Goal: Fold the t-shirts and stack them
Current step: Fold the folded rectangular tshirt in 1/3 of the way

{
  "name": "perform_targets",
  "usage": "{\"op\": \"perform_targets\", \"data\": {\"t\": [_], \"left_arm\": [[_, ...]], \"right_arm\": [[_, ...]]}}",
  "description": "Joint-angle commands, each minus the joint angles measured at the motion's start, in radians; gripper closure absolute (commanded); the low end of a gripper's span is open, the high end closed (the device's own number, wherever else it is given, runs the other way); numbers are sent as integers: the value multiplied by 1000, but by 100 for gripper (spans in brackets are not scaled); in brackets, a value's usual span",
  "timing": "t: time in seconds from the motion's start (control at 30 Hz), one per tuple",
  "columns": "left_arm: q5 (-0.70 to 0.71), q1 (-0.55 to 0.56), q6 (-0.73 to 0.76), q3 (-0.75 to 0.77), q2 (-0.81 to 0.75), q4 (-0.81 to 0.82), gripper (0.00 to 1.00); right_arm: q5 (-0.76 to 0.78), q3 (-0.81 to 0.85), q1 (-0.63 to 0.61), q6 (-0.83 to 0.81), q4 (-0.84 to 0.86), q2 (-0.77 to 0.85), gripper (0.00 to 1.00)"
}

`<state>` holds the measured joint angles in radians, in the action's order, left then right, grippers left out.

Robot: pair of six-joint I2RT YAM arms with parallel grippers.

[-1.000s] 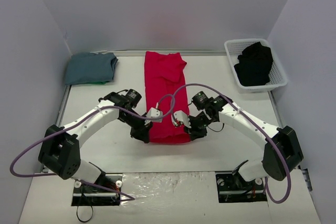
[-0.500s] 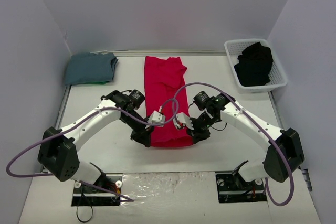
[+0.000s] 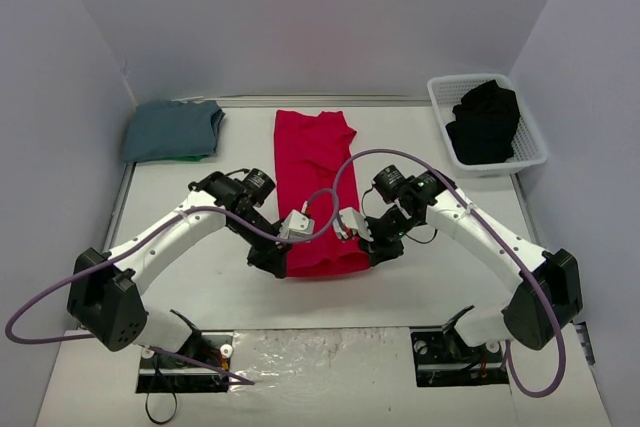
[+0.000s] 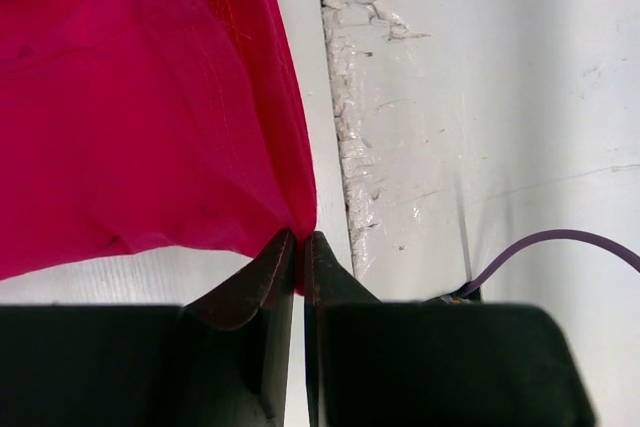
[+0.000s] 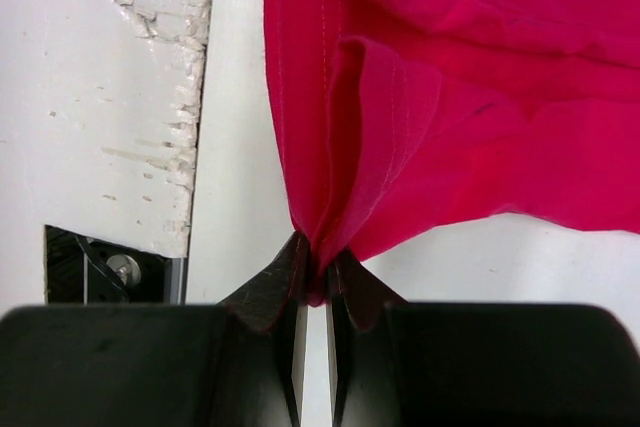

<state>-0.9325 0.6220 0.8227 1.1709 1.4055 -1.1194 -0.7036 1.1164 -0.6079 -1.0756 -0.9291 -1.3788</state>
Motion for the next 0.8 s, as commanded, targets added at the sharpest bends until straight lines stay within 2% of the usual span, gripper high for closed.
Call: {"op": "perform_targets", "data": {"t": [0.0,0.4,0.77], "left_arm": [[58,4,-37,33,-17,1,98],[188,-15,-114,82,-7,141,98],[264,-51,-105,188,49,136,98]], "right_arm": [[27,56,19,-24,-48,9,100],[90,121,34,-20,24,-46,100],[110,195,76,-47,79,-118,100]]}}
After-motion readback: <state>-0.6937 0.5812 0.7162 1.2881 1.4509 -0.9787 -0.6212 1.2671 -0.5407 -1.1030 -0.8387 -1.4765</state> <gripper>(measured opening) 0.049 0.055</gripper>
